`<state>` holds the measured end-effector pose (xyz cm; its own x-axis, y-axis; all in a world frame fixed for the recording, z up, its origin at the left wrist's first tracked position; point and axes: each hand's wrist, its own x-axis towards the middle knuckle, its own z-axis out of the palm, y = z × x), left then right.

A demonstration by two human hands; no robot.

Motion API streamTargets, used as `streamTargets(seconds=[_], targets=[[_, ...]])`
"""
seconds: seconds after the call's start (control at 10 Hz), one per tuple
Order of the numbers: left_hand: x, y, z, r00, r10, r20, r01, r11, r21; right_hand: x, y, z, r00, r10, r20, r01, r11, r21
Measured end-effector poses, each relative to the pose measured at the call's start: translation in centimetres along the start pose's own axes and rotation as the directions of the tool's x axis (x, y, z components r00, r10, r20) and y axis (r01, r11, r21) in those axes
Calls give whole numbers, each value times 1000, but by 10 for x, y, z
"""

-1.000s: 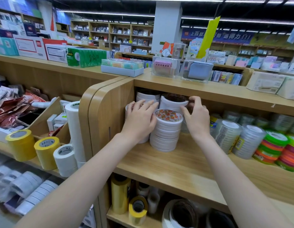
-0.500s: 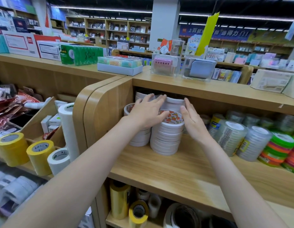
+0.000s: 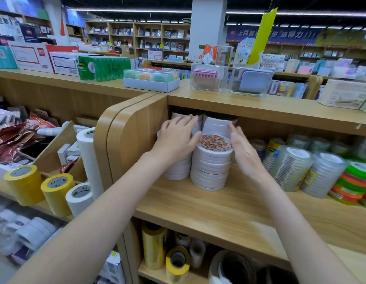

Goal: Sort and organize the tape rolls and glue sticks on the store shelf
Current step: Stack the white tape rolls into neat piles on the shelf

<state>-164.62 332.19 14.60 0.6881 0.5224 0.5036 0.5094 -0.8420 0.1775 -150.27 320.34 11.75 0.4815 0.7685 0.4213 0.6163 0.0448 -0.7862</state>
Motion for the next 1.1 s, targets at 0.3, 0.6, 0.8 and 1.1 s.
streamTargets(seconds=[0.3,0.6,0.8,1.1], targets=[[-75,-2,19,966,-190,-174,130,942,-308,-34,10,-1,999,9,49,-14,995,99],[-101,1,38,945,-326,-14,269,802,-534,-46,9,28,997,32,-68,-16,974,224],[-102,1,41,929,-370,16,317,774,-549,-50,9,39,981,67,-182,-18,966,256],[-107,3,44,904,-414,-112,276,763,-585,-59,7,42,973,113,-200,-69,974,217]])
